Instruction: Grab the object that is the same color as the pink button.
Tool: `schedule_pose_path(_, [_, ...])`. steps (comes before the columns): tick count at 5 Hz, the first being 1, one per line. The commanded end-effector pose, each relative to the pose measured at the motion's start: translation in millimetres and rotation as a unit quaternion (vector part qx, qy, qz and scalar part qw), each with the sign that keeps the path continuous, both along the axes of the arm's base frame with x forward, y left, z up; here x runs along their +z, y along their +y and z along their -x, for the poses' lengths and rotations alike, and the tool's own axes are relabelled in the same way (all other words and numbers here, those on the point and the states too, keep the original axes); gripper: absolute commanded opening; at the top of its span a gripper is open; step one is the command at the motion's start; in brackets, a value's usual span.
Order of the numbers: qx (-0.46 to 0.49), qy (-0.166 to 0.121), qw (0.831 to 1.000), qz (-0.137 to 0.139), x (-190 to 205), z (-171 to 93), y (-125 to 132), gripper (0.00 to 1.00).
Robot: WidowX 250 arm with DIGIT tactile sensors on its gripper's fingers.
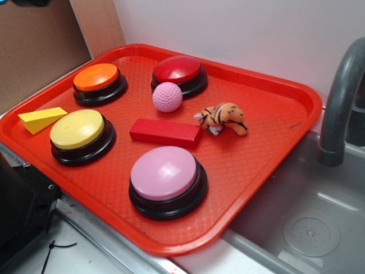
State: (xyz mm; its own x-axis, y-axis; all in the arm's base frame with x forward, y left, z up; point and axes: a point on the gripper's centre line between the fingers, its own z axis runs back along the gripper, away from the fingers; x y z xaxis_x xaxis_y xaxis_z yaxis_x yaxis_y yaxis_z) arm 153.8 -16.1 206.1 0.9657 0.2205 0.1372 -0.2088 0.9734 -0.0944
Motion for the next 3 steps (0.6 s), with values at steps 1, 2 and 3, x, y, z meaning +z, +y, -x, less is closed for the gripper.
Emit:
schedule_pose_path(1, [0.126,-0.069,0.989,0.019,-41.6,-48.9,-9.2,1.0])
schedule_pose_path(2, [0.194,-0.097,0.976,0.024,-68.0,-72.8,-10.3,1.0])
schedule_pose_path(3, [0.234,-0.116,0.965,0.008,-89.4,-87.9,-11.9,1.0])
